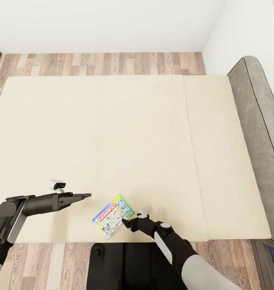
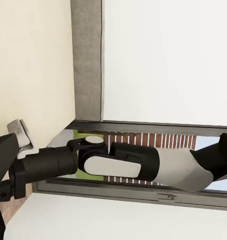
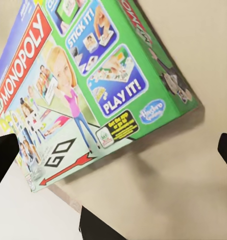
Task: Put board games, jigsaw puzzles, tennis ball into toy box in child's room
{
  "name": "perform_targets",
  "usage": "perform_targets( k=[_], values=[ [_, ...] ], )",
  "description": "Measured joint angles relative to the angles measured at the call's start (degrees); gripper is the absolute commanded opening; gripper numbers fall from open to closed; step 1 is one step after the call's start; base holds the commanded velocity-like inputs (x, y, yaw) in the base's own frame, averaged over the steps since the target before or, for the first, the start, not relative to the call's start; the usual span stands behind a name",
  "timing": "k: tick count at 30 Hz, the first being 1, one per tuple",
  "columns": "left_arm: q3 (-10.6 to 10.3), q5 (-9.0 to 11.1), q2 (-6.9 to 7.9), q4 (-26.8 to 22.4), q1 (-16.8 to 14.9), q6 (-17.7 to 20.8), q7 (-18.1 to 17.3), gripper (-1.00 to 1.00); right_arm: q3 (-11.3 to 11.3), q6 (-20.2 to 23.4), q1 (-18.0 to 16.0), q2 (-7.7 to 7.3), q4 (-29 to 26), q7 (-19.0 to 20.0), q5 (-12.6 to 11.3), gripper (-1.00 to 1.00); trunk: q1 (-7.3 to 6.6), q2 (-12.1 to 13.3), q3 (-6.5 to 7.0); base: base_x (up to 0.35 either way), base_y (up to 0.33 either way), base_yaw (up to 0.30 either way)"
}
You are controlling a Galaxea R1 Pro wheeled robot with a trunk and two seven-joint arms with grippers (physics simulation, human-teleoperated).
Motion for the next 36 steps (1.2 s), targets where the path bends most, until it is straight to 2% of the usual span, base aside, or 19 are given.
perform_targets(
  k=[36],
  values=[
    [0.3, 0.0, 0.02, 0.0, 0.0, 0.0, 0.0, 1.0, 0.0, 0.8, 0.0, 0.0, -0.4, 0.0, 0.1, 1.0, 0.0, 0.0, 0.0, 0.0, 0.0, 0.0]
  ],
)
